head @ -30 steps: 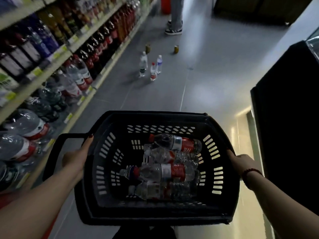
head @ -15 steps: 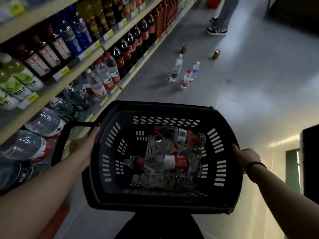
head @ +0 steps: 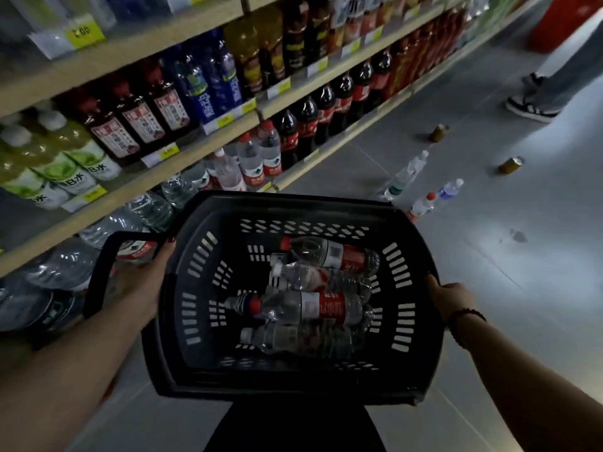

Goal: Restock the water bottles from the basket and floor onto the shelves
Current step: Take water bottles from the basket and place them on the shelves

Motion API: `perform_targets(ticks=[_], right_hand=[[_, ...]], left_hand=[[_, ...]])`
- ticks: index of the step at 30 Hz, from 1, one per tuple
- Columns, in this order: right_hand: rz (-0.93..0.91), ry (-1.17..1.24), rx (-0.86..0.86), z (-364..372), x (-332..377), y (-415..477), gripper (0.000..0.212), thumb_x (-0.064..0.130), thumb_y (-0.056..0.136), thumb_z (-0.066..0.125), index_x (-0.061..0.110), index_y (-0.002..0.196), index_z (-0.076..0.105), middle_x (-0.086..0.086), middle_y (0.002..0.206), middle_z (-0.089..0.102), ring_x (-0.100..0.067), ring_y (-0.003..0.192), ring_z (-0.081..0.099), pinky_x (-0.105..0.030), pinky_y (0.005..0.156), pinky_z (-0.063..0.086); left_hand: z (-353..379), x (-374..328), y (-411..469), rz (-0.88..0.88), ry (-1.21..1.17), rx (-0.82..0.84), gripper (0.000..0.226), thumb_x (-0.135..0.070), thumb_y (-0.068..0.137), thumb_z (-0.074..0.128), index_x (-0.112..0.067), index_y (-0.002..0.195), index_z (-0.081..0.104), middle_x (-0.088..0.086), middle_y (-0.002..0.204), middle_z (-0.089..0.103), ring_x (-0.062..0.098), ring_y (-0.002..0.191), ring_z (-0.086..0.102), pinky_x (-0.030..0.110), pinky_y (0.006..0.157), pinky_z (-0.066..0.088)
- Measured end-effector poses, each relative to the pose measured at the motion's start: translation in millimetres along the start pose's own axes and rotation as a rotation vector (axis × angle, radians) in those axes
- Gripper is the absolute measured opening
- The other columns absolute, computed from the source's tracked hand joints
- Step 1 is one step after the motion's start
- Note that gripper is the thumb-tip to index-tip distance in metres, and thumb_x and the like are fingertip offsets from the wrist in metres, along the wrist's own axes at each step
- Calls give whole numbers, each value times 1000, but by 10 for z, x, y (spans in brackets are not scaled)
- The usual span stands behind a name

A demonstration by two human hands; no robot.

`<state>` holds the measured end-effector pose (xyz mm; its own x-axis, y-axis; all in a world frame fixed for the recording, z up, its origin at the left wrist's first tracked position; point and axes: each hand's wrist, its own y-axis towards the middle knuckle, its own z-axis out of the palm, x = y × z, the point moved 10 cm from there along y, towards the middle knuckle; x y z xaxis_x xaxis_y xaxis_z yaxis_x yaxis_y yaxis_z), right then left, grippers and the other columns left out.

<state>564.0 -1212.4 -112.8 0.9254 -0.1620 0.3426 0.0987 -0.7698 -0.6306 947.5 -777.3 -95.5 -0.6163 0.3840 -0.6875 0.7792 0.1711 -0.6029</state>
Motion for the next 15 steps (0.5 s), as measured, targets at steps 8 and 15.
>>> perform_targets(ticks=[8, 15], right_hand=[[-80, -116, 23, -63, 1358, 708, 53, 47, 94, 48, 3, 64, 50, -15, 70, 56, -23, 58, 46, -31, 51, 32], [-188, -216, 66, 189, 2364, 1157, 56, 45, 96, 45, -3, 125, 51, -25, 125, 56, -38, 110, 54, -31, 83, 37]], left_hand=[[513, -350, 364, -136, -169, 23, 73, -53, 79, 72, -8, 131, 49, 12, 122, 60, 29, 95, 63, 38, 77, 52], [751, -511, 918, -218, -212, 66, 56, -78, 59, 71, -32, 89, 58, 14, 99, 70, 26, 84, 67, 42, 84, 55]])
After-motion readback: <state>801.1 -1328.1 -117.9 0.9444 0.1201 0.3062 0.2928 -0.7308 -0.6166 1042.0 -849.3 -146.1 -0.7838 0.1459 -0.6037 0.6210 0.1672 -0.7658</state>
